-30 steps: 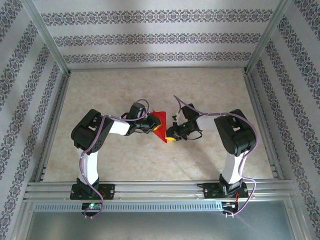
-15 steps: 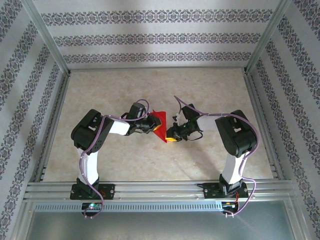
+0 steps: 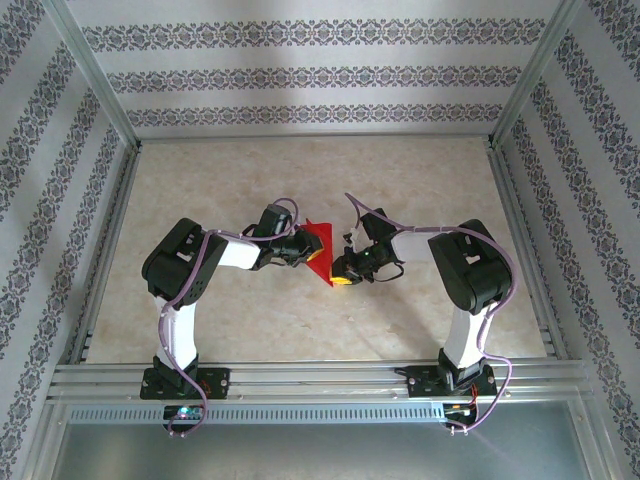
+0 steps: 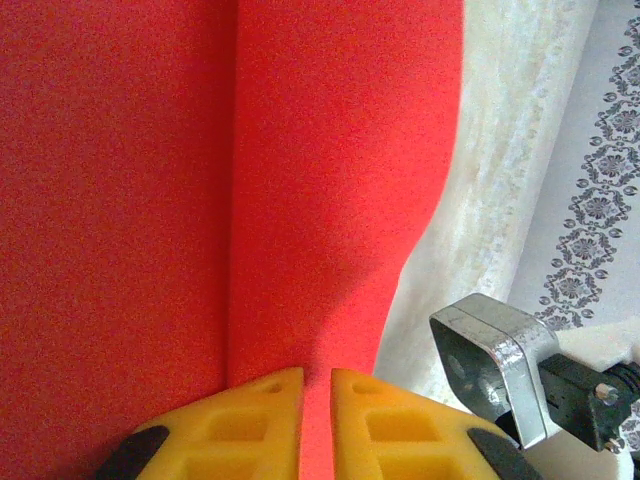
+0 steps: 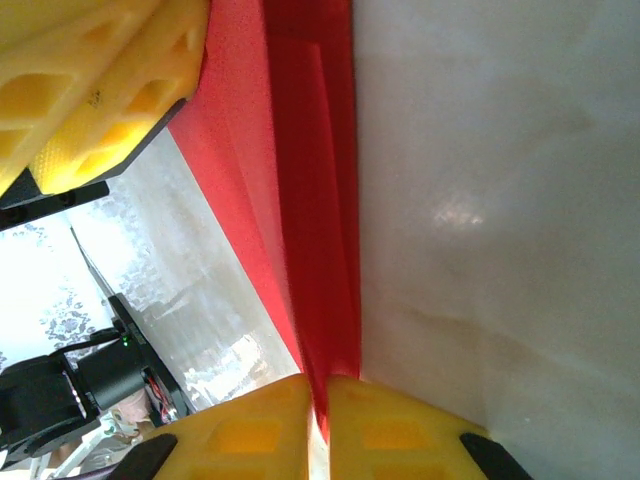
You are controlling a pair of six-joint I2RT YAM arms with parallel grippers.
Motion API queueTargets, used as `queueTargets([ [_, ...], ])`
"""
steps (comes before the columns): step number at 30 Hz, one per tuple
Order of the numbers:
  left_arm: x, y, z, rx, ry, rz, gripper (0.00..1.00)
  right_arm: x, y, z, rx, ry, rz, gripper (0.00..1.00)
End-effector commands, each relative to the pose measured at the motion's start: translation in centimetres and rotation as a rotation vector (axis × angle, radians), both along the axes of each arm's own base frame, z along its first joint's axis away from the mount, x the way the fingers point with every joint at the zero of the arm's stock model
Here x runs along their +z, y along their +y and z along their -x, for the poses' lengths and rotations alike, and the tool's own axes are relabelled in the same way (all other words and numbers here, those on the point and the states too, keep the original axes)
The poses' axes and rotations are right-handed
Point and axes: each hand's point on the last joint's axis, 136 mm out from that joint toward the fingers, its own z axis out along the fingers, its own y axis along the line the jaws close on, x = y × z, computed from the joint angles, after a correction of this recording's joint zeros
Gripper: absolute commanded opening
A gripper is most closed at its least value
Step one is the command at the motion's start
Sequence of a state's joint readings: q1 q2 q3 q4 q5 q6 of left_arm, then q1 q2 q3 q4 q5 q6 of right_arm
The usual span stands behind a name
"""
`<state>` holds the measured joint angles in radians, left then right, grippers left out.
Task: Fold a paper plane with a square sheet of paper (pick it up from the middle)
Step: Fourth fold the wing at the center of the table.
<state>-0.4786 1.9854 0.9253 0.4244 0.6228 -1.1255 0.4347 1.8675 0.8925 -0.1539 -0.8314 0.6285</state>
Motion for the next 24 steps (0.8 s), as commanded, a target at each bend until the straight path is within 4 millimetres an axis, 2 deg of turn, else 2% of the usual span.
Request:
queueTargets([
  [1, -5.2, 2.3, 2.9, 0.031, 0.168, -0.163, 0.15, -1.5, -0.8, 0.6, 0.001, 0.021, 0.075, 0.14],
  [10, -5.4, 2.5, 3.0, 0.035, 0.187, -0.179, 0.16, -3.3, -1.2, 1.4, 0.011, 0.044, 0.156, 0.09],
  [15, -5.6, 2.6, 3.2, 0.035, 0.200, -0.187, 0.16, -3.8, -1.5, 1.7, 0.016, 0.044, 0.204, 0.10],
  [18, -5.8, 2.7, 3.3, 0.036, 0.208, -0.192, 0.16, -2.2, -1.4, 1.0, 0.004, 0.010, 0.174, 0.16],
  [22, -5.9, 2.8, 3.4, 0.034, 0.211, -0.196, 0.16, 1.6, -2.1, -0.7, -0.045, -0.089, 0.130, 0.25],
  [24, -5.9, 2.8, 3.4, 0.033, 0.211, -0.198, 0.15, 2.8, -2.4, -1.0, -0.053, -0.126, 0.124, 0.28],
])
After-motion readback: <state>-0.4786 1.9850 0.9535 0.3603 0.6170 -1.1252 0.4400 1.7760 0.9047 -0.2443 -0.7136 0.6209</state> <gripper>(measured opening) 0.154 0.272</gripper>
